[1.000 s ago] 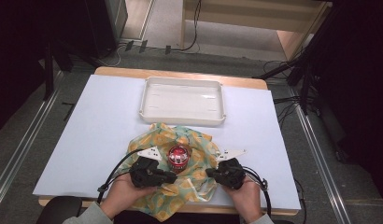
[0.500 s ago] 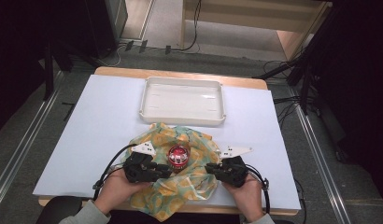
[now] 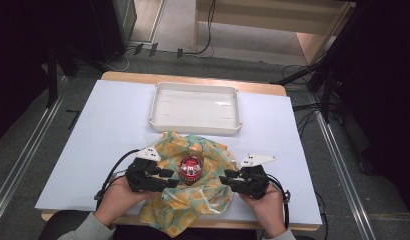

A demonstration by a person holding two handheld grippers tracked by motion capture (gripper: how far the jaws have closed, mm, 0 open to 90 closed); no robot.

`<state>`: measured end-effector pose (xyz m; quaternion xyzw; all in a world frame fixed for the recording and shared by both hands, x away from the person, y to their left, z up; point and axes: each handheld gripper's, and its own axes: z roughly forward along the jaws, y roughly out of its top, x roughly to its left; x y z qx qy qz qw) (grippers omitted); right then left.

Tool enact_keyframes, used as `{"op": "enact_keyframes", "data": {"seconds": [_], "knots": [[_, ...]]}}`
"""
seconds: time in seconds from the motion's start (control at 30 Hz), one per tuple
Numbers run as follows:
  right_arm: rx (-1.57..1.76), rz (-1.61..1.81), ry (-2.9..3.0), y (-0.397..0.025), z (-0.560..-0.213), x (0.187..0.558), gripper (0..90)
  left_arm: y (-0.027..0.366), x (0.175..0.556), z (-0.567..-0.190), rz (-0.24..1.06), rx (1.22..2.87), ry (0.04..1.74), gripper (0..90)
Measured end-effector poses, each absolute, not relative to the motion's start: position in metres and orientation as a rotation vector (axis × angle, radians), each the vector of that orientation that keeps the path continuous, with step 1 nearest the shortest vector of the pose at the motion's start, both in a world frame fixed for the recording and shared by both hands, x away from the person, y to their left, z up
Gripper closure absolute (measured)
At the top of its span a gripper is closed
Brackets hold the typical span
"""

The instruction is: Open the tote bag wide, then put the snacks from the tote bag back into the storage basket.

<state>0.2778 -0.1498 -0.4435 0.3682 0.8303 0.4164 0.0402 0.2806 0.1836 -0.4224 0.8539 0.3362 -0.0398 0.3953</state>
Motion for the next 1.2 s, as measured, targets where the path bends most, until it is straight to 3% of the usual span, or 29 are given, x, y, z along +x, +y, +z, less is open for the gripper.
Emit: {"op": "enact_keyframes", "data": {"seconds": [0.43, 1.2], "knots": [[1.152, 1.359, 2.457, -0.170, -0.432, 0.281, 50.9, 0.200, 0.289, -0.421, -0.051, 2.172, 0.884, 41.8], [1.263, 1.308, 2.414, -0.190, -0.438, 0.293, 50.0, 0.197, 0.308, -0.425, 0.030, 2.220, 0.799, 36.1]]}}
